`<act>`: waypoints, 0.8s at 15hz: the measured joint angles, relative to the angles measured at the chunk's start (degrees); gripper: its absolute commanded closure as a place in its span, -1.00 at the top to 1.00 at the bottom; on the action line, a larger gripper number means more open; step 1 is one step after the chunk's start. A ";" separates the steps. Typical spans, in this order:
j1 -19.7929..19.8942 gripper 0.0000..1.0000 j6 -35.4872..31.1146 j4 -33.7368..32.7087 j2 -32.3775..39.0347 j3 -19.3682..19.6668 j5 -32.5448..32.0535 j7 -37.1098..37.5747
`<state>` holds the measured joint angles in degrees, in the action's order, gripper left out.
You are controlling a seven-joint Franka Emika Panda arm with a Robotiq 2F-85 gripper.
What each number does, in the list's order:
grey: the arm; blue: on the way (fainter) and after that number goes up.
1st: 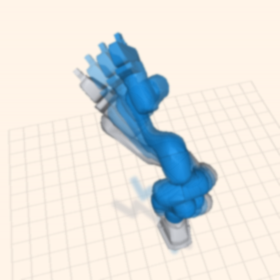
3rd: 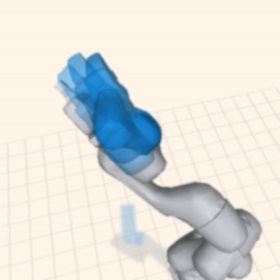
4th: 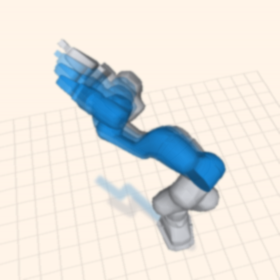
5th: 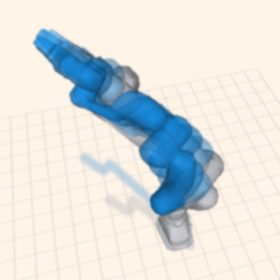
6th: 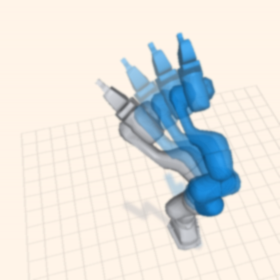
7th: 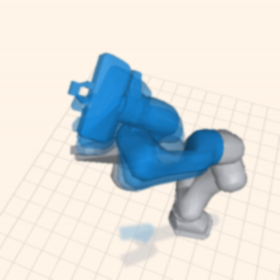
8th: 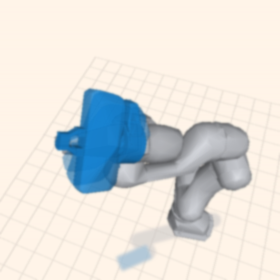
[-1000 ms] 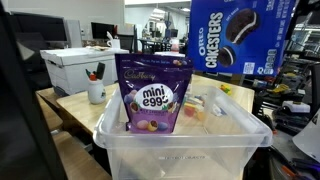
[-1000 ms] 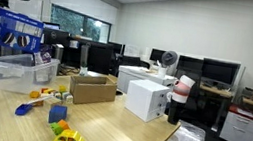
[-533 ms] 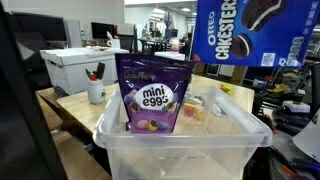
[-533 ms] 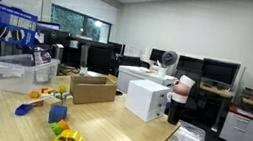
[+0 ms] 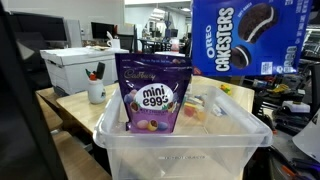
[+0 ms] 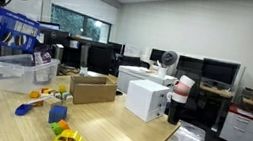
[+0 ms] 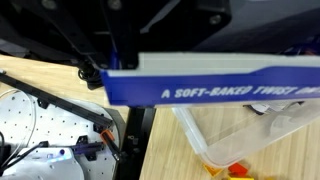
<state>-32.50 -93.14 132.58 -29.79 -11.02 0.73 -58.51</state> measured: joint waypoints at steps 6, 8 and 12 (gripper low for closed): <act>0.17 -0.91 -3.29 0.83 3.17 1.94 0.33 -13.34; 0.22 -0.91 -4.91 0.94 3.90 2.06 0.94 -16.78; 1.44 -0.91 -9.75 1.66 5.66 2.20 1.88 -22.76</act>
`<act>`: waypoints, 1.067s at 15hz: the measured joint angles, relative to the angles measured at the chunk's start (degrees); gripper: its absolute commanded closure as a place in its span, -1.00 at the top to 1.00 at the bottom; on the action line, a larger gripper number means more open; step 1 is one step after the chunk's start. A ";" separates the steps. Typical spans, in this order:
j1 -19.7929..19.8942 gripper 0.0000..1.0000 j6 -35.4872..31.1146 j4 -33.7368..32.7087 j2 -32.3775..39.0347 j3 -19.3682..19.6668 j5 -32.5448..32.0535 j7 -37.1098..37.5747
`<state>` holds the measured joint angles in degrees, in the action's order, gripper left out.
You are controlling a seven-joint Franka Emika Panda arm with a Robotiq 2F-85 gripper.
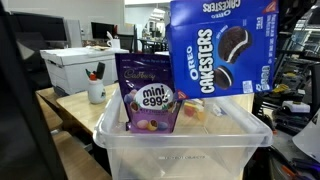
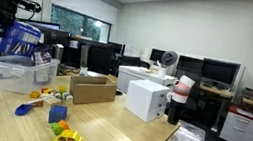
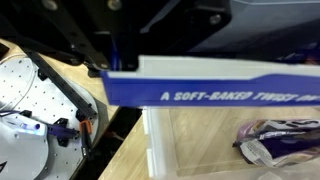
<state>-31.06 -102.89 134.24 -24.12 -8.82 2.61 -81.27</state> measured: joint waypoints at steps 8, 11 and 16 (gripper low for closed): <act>2.71 -0.91 -8.63 0.36 4.76 0.06 2.38 -6.27; 3.02 -0.91 -10.37 0.37 6.46 -0.42 2.62 -6.57; 3.21 -0.91 -13.65 0.54 8.76 -2.12 2.61 -6.58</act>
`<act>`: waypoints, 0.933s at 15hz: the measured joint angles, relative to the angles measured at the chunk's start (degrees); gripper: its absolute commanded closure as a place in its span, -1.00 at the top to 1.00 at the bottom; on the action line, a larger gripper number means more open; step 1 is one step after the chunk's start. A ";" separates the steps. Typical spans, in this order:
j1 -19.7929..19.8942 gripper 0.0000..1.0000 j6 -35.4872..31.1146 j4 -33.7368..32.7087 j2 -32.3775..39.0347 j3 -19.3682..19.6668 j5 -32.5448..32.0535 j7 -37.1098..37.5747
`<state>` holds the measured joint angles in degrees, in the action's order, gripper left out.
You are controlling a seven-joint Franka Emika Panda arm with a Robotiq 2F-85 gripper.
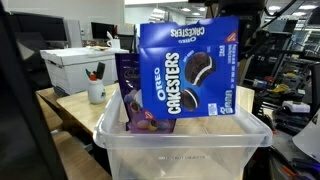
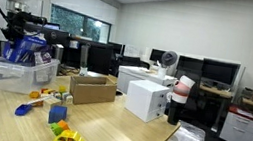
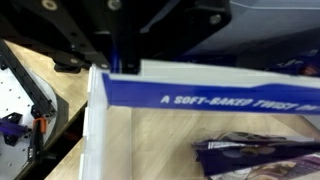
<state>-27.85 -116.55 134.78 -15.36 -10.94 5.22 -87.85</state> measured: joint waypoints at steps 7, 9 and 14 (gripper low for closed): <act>0.05 -0.91 -7.56 2.40 2.09 -3.23 -0.61 0.00; 0.09 -0.91 -8.79 2.73 2.57 -3.42 -1.13 0.00; 1.66 -0.91 -17.47 4.30 5.71 -4.30 -6.05 0.71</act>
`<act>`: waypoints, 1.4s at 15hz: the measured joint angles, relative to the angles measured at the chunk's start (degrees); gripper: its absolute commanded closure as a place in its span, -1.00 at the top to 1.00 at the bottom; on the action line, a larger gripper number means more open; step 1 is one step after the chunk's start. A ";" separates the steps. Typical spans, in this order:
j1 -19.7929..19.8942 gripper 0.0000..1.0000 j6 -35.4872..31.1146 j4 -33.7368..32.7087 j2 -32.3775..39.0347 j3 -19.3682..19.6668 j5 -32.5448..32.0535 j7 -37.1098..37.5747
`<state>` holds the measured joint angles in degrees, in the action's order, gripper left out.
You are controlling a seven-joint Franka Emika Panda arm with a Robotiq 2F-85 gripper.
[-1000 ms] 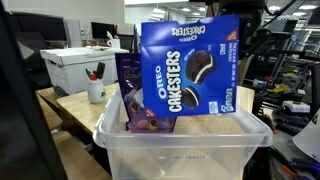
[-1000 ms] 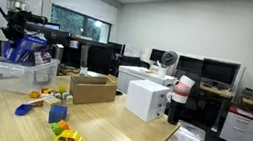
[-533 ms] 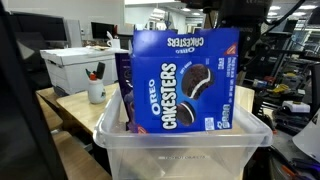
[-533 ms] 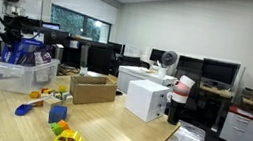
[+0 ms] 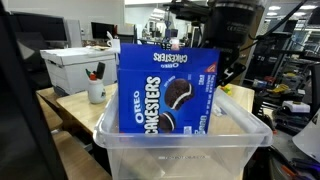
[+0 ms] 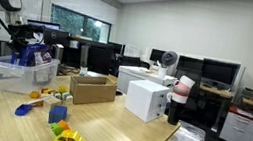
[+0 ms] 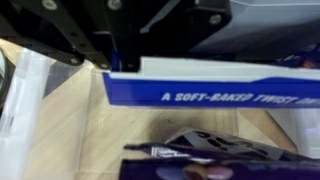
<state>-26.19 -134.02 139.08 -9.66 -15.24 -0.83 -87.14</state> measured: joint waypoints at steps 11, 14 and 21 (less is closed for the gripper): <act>2.77 -0.91 -5.96 0.20 5.14 -0.92 -9.06 4.00; 2.91 -0.91 -5.97 0.21 5.60 -0.97 -10.91 5.69; 3.10 -0.91 -6.02 0.22 7.36 -1.07 -16.26 12.38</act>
<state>-23.09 -140.05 139.30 -2.29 -16.31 -17.09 -74.76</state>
